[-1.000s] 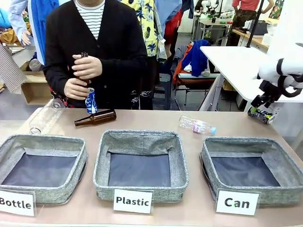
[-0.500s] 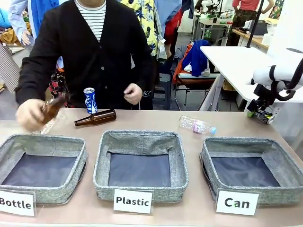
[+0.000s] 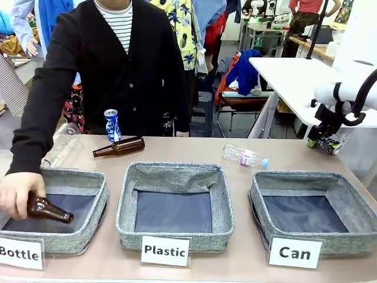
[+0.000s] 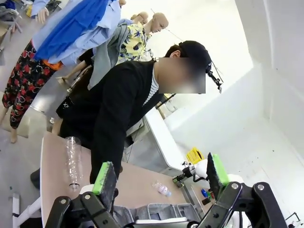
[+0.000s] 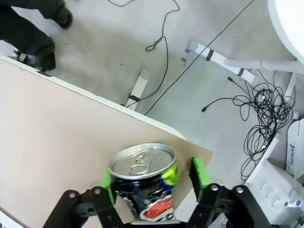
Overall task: Sort the can waste into the basket.
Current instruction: Pick up the can waste from the table and place it in the right Fabric basket.
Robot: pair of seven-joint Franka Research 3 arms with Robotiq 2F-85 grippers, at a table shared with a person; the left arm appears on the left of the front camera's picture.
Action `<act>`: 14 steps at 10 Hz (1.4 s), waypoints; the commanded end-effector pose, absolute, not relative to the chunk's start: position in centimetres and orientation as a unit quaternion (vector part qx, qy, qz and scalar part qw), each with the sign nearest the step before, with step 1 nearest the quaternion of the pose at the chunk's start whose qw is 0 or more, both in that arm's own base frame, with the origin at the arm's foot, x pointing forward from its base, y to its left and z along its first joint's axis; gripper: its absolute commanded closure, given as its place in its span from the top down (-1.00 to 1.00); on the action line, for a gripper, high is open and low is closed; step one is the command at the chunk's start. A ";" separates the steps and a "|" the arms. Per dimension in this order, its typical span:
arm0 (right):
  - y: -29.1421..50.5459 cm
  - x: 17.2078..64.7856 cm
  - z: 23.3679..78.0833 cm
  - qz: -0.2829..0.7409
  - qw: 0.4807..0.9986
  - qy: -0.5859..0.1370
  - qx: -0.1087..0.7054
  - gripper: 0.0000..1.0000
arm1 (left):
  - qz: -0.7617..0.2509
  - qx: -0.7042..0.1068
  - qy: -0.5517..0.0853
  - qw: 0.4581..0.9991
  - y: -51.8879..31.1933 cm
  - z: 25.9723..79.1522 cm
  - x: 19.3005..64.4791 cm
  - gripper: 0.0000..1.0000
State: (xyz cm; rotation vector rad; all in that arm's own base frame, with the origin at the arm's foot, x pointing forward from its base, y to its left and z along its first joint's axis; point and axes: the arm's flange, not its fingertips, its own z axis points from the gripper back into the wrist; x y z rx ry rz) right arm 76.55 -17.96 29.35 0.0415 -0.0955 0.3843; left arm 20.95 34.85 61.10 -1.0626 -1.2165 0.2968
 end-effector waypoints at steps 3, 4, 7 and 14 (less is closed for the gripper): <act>-17.8 77.6 29.9 0.178 0.983 -0.034 0.023 -1.00 | 0.106 -0.475 -0.541 0.686 34.9 61.1 21.4 1.00; -17.6 77.4 30.2 0.179 0.983 -0.031 0.025 -1.00 | 0.099 -0.477 -0.537 0.688 34.6 61.1 21.6 1.00; -17.1 75.4 34.2 0.185 0.980 -0.056 0.035 -1.00 | 0.071 -0.483 -0.523 0.698 33.2 61.0 22.1 1.00; -10.2 52.7 50.1 0.321 0.925 0.003 0.202 -1.00 | 0.022 -0.488 -0.469 0.736 27.5 59.6 24.9 1.00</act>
